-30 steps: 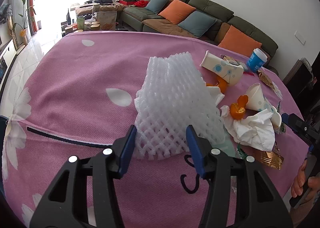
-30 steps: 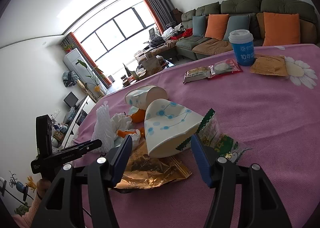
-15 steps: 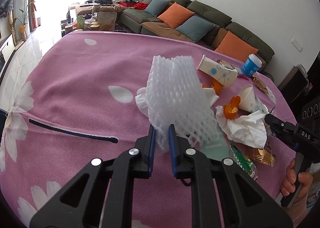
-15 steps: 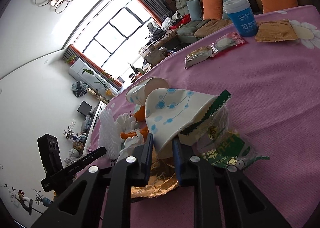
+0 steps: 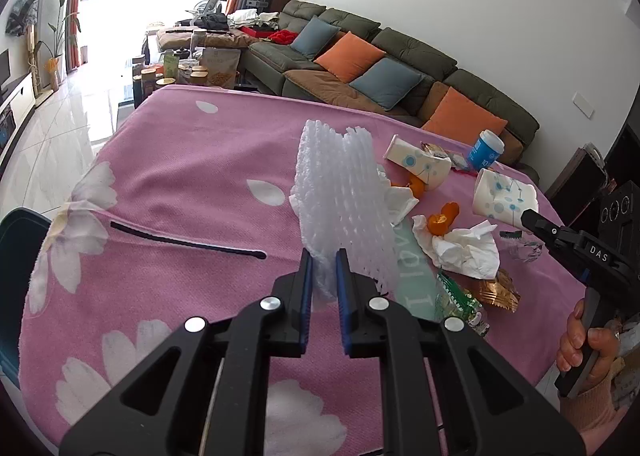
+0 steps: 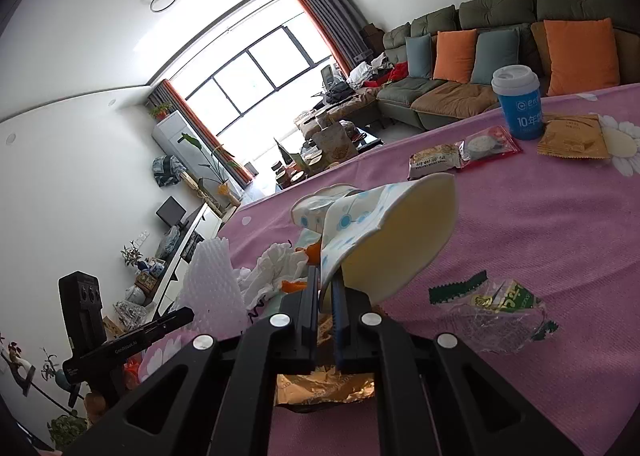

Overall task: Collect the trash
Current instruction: 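Carry the foam net into the teal bin and open the left gripper while the right carries the cup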

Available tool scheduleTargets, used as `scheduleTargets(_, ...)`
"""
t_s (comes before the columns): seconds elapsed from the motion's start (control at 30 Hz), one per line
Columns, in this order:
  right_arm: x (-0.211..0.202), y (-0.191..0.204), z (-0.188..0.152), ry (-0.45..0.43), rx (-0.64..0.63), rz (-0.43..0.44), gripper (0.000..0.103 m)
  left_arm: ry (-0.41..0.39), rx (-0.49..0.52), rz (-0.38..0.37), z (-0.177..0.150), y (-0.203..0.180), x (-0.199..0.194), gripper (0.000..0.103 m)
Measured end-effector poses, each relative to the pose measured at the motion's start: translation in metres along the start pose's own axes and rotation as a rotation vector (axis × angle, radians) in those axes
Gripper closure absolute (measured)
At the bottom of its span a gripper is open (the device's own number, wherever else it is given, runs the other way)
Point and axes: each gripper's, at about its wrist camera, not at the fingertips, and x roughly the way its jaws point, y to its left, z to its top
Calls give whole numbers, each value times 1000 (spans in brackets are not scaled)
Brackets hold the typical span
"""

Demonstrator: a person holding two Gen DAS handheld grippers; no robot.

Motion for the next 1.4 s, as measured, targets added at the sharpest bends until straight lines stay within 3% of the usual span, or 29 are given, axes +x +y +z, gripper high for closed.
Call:
scheduleTargets(0.27, 3, 51, -1, 9, -143, 111, 98, -69, -23, 41, -14, 17, -45, 91)
scheduleTargets(0.77, 74, 161, -22, 211, -330, 395, 98, -161, -145, 202, -43, 79, -124, 91)
scheduleTargets(1.13, 122, 239, -37, 332, -451, 522, 98, -204, -293, 355, -56, 147, -165, 91)
scheduleTargets(1.4, 148, 279, -57, 419, -482, 569, 98, -203, -380, 418, -69, 190, -182, 91)
